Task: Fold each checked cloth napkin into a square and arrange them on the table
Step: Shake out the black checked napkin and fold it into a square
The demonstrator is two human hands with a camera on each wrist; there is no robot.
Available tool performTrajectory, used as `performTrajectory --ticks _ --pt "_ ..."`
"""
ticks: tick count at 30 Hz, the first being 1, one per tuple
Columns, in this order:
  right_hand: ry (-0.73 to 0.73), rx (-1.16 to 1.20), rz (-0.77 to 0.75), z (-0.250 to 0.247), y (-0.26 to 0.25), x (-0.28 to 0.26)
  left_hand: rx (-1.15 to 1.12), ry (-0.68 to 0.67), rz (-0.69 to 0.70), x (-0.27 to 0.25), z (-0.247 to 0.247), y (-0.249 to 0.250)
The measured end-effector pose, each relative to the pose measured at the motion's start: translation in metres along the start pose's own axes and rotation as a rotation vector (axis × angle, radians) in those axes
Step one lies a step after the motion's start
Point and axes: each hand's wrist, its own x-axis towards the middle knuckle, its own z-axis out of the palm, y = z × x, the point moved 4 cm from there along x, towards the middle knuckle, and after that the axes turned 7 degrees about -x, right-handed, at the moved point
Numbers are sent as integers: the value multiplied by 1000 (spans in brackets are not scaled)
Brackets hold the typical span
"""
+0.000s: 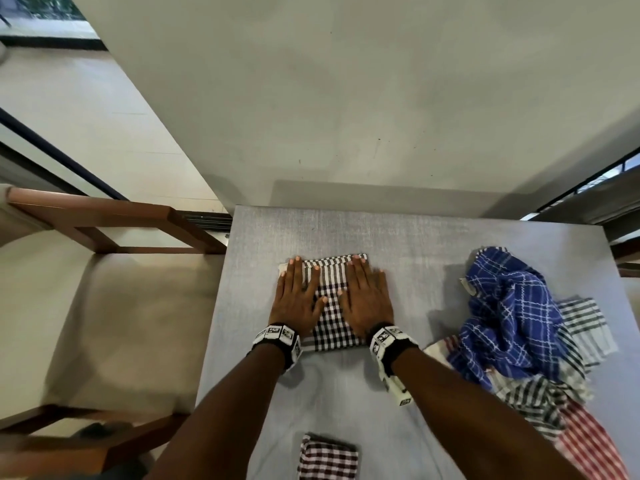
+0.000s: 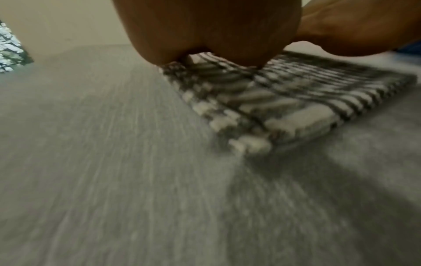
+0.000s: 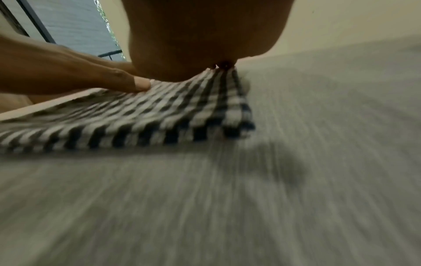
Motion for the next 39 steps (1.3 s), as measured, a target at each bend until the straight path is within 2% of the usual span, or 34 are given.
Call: performTrajectory --ticks 3,6,11,16,21,27,33,35,39 --pt "86 11 35 -26 10 22 14 64 -47 14 -23 9" --pt "8 -25 -89 -39 17 46 112 66 -34 32 -40 5" --pt "-144 -58 -186 -44 27 68 120 -80 45 56 -49 -13" --pt "-295 -26 -188 -42 33 80 -136 -281 -85 71 -53 -31" --pt "-280 -16 -209 -54 38 81 -22 -394 -72 75 -61 -28" --pt "-143 -24 -259 -87 46 60 -165 -242 -51 49 -86 -21" --pt "77 23 -326 -102 47 -4 -230 -46 45 -16 -87 -3" --pt "91 39 -319 -96 47 -27 -217 4 54 -36 -79 1" --pt "44 30 -299 -76 44 -66 -238 19 78 -68 -60 7"
